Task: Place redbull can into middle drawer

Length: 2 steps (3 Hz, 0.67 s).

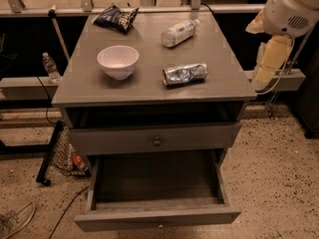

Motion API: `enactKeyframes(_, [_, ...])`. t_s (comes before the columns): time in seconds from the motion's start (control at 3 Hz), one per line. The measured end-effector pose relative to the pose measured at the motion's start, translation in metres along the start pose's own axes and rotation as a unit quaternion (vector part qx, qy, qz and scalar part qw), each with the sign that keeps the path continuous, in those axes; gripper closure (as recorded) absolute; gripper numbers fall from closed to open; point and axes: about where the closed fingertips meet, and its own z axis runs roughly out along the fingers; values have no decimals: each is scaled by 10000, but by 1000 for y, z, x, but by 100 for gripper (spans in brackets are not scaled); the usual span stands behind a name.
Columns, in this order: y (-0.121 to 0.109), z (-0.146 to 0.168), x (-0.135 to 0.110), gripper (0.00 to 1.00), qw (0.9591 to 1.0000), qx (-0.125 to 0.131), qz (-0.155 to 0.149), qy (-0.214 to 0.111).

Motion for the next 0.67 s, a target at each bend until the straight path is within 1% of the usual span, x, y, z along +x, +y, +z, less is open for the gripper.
enactKeyframes(0.33, [-14,15,-7,0,9999,68,-16,-101])
enactKeyframes(0.67, [-27,39,-22,0,9996,65,-215,-152])
